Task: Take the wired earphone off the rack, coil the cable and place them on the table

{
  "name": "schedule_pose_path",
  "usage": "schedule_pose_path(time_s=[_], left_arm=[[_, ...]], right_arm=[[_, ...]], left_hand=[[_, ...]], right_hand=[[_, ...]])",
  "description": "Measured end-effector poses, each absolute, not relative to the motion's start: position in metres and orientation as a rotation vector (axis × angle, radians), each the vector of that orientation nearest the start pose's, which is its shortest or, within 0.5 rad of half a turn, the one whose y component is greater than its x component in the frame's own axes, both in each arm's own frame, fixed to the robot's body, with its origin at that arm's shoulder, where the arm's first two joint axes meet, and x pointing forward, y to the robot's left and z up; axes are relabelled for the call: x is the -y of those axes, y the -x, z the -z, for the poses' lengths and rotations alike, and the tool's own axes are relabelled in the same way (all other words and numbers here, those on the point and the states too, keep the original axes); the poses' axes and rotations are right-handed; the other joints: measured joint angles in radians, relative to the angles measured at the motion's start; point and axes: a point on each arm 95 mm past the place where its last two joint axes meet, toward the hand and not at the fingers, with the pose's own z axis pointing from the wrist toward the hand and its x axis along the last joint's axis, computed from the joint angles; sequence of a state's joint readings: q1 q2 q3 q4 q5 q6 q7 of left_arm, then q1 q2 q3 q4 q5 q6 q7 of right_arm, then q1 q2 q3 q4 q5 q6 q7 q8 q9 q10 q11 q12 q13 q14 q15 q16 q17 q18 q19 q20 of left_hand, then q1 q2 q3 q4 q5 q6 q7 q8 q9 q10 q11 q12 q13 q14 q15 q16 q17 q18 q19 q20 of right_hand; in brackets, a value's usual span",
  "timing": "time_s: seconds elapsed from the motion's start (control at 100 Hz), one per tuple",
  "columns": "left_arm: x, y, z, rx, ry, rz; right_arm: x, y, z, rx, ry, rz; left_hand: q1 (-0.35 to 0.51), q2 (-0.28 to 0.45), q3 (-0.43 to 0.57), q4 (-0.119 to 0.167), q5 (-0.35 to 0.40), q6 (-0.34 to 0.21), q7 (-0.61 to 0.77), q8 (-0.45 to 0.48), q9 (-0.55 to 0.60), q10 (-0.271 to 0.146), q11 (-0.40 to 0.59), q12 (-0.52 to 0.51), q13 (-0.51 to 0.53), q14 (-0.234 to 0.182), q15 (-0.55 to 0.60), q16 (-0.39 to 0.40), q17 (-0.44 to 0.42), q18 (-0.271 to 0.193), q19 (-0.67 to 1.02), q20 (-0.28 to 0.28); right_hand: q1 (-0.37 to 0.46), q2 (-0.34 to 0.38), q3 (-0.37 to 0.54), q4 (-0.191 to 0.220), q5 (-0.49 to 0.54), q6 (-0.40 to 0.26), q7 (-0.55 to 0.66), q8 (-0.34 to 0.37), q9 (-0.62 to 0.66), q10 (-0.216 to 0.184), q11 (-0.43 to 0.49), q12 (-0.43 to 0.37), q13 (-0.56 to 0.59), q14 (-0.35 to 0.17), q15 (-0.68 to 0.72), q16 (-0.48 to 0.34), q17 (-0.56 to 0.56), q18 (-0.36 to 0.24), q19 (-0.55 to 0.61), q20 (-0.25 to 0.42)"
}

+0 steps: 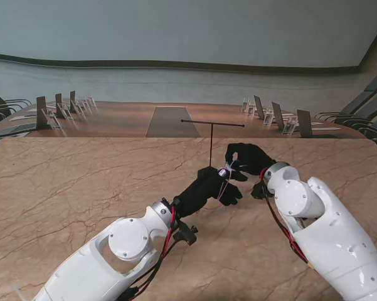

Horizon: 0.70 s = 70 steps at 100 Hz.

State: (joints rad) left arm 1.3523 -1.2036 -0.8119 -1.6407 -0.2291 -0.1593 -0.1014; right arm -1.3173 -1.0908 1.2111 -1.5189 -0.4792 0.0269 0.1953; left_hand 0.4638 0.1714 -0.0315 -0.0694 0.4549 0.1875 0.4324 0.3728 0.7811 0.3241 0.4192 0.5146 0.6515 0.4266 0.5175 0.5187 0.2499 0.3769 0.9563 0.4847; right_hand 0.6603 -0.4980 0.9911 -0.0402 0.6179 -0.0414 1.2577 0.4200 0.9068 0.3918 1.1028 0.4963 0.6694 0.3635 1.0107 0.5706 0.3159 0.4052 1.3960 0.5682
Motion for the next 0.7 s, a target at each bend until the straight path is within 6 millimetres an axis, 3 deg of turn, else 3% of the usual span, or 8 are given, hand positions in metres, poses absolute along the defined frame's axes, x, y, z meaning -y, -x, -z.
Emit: schedule_pose_path(time_s=[0.47,0.7], left_arm=[[0.181,-0.371,0.285,-1.264,2.160,2.584],[0.180,-0.371,0.288,-1.265,2.157,2.555]], right_arm=[[0.008,-0.448,0.231,1.783,1.947,2.347],[0.008,-0.437,0.210,1.836,1.843,2.394]], left_hand=[[0.022,0.001,0.001,0.000,0.047,0.000,0.020,0.027,0.001,0.001,0.037,0.057,0.000,0.000,0.014,0.025,-0.021,0.002,0.014,0.014],[0.022,0.001,0.001,0.000,0.048,0.000,0.038,0.030,0.023,0.000,0.084,0.143,-0.001,0.000,0.075,0.075,-0.034,0.004,0.060,0.039]], right_hand=[[0.000,0.000,0.001,0.000,0.002,0.000,-0.002,0.010,0.021,-0.002,0.001,0.000,0.017,-0.001,0.000,-0.001,0.017,0.001,0.001,0.000],[-0.018,-0.022,0.035,0.000,0.025,0.000,-0.013,0.026,0.051,-0.006,0.003,0.000,0.040,0.001,0.001,-0.003,0.041,0.013,0.007,0.000]])
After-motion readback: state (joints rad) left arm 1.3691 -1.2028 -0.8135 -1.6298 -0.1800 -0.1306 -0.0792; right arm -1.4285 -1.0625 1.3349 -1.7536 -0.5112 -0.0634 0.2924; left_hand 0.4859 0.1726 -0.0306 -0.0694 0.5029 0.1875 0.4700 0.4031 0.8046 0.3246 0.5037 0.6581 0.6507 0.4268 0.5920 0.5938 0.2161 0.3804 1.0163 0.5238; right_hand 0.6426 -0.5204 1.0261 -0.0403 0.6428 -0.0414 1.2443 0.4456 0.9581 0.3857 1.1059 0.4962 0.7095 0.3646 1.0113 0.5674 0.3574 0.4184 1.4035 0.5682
